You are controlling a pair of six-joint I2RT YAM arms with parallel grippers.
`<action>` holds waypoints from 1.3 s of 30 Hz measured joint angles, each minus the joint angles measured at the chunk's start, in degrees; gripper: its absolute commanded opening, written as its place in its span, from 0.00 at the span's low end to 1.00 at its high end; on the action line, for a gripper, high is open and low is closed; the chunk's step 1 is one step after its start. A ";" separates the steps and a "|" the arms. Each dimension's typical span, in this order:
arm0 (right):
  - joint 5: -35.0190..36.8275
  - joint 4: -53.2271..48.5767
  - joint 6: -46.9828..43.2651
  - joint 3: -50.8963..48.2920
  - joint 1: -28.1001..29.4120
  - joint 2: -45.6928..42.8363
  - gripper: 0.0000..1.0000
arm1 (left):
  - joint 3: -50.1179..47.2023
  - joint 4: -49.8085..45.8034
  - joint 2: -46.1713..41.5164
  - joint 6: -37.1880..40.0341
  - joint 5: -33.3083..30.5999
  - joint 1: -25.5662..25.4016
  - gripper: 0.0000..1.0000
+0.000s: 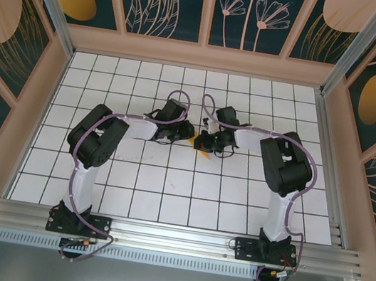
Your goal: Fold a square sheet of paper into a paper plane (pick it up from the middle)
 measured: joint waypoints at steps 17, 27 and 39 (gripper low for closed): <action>-3.17 7.34 0.11 -13.81 -4.59 -7.98 0.00 | 1.77 -2.49 0.70 0.17 -0.17 -0.11 0.18; -2.51 8.07 0.22 -18.69 -6.51 -11.67 0.00 | 1.99 -2.75 0.79 0.17 -0.15 -0.13 0.18; 0.74 2.43 0.04 -20.17 -6.16 -17.55 0.00 | 2.14 -2.95 0.79 0.22 -0.17 -0.15 0.18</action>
